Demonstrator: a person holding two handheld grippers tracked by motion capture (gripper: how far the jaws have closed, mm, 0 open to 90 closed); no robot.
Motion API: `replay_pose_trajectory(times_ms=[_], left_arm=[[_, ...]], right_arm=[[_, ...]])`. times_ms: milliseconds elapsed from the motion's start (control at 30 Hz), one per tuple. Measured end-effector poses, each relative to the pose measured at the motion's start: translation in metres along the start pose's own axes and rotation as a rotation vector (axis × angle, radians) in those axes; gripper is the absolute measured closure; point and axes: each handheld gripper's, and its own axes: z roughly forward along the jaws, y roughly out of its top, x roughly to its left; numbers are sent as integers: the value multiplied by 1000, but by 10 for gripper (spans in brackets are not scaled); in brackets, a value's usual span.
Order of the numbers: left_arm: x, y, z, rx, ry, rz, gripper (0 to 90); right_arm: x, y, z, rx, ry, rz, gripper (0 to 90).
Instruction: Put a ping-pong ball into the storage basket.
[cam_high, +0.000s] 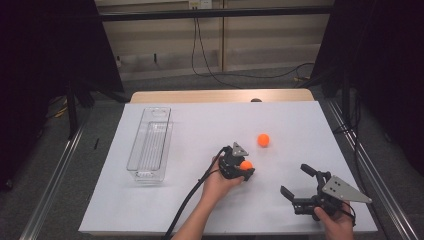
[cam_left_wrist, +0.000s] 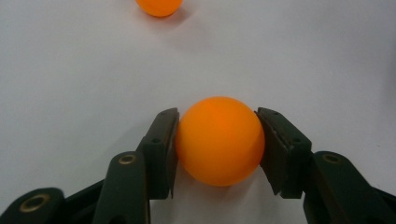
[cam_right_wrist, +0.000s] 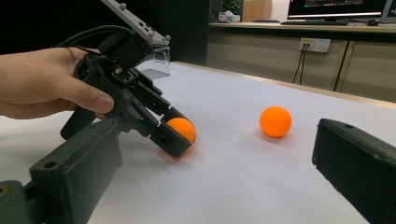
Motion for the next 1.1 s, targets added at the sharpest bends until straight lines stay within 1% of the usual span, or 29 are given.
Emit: replay_pose_trajectory(times_ms=[233,467,600,800,1100], left_arm=[[1,1,-3,-6,-20,-21,507],[2,2,-7,-8,-30,-33,507],[3,2,-10,-6,-37,-28,507],[4,3,-14,-10,-48,-48,507],[6,4,-19,3,-55,-47,508]], right_arm=[[0,0,0,0,1,0,8],[0,0,0,-1,2,1,8],[0,0,0,-1,3,-1,8],[1,0,1,1,3,0,8],[0,0,2,2,3,1,8]])
